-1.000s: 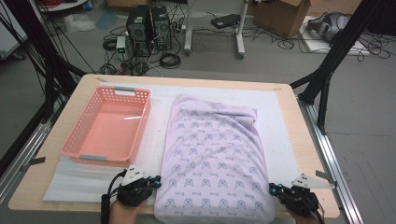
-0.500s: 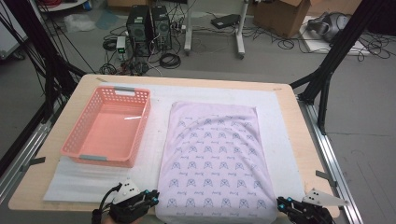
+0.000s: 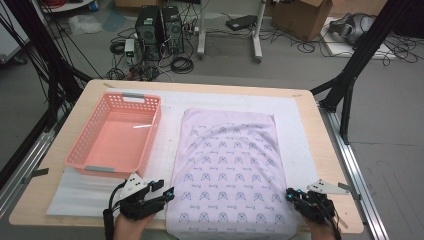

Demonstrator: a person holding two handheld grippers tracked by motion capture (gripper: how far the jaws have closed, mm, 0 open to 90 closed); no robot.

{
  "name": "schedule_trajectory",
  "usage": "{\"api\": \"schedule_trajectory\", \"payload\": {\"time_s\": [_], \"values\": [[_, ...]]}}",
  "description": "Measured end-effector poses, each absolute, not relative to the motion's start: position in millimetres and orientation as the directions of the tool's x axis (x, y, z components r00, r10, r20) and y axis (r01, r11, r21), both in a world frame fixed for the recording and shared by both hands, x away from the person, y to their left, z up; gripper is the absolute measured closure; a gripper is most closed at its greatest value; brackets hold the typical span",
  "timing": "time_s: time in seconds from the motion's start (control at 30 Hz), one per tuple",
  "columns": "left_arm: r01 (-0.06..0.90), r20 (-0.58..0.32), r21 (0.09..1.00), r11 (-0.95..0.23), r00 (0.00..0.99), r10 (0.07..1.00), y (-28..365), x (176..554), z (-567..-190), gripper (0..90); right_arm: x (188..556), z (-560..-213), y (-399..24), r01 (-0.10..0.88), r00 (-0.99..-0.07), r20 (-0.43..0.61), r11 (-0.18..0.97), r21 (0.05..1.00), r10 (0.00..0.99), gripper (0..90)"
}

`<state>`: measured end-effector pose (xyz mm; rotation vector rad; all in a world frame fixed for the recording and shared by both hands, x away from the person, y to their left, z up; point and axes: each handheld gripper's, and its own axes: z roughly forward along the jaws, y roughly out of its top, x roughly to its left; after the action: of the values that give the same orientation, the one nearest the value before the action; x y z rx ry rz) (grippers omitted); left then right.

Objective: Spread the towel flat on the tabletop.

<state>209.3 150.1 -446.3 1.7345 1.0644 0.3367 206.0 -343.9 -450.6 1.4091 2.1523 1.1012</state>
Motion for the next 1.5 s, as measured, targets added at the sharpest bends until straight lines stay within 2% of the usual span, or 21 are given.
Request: {"api": "schedule_trajectory", "payload": {"time_s": [0.4,0.47,0.5,0.53,0.63,0.73,0.8,0.83,0.97,1.1,1.27,1.3,1.37,1.4,1.5], "values": [[0.513,-0.257,0.854,-0.089,0.564,0.785,146,224,-446,45.2,190,-442,-359,0.647,-0.456,0.077,0.270,0.713,0.887,88.6],[0.524,-0.261,0.846,-0.096,0.566,0.782,142,231,-446,45.2,190,-443,-358,0.642,-0.462,0.096,0.258,0.722,0.882,82.2],[0.529,-0.262,0.843,-0.100,0.566,0.781,140,235,-447,45.4,190,-443,-359,0.639,-0.458,0.114,0.238,0.732,0.881,72.9],[0.535,-0.262,0.838,-0.106,0.565,0.782,137,240,-448,45.9,191,-443,-359,0.635,-0.457,0.124,0.225,0.739,0.881,68.9],[0.581,-0.271,0.805,-0.124,0.545,0.793,130,254,-453,48.8,192,-444,-362,0.615,-0.463,0.134,0.209,0.760,0.876,66.0],[0.600,-0.237,0.781,-0.173,0.541,0.807,121,259,-453,59.8,192,-443,-364,0.607,-0.457,0.141,0.193,0.771,0.878,65.6],[0.573,-0.147,0.789,-0.223,0.528,0.836,116,256,-452,77.3,192,-442,-365,0.608,-0.452,0.145,0.185,0.772,0.880,65.5],[0.581,-0.161,0.784,-0.218,0.530,0.832,117,256,-452,85.1,192,-443,-366,0.607,-0.451,0.150,0.179,0.774,0.880,65.0],[0.587,-0.125,0.774,-0.236,0.508,0.852,117,251,-449,88.1,190,-442,-367,0.608,-0.443,0.159,0.165,0.777,0.882,65.0],[0.555,-0.100,0.795,-0.245,0.518,0.850,127,239,-451,88.1,188,-441,-370,0.609,-0.430,0.166,0.150,0.779,0.887,65.1],[0.566,-0.146,0.800,-0.199,0.505,0.851,133,239,-452,84.7,196,-440,-371,0.605,-0.397,0.189,0.101,0.790,0.898,63.0],[0.572,-0.166,0.801,-0.176,0.496,0.852,135,239,-453,77.2,199,-440,-371,0.606,-0.397,0.198,0.094,0.790,0.896,62.3],[0.565,-0.203,0.814,-0.137,0.497,0.843,139,241,-452,55.4,206,-439,-369,0.607,-0.387,0.200,0.085,0.790,0.900,60.3],[0.557,-0.204,0.819,-0.137,0.507,0.837,139,241,-451,50.2,212,-438,-369,0.607,-0.380,0.202,0.079,0.791,0.903,59.1],[0.547,-0.219,0.827,-0.129,0.525,0.822,136,245,-452,44.2,231,-437,-367,0.618,-0.364,0.208,0.069,0.783,0.908,57.5]]}}
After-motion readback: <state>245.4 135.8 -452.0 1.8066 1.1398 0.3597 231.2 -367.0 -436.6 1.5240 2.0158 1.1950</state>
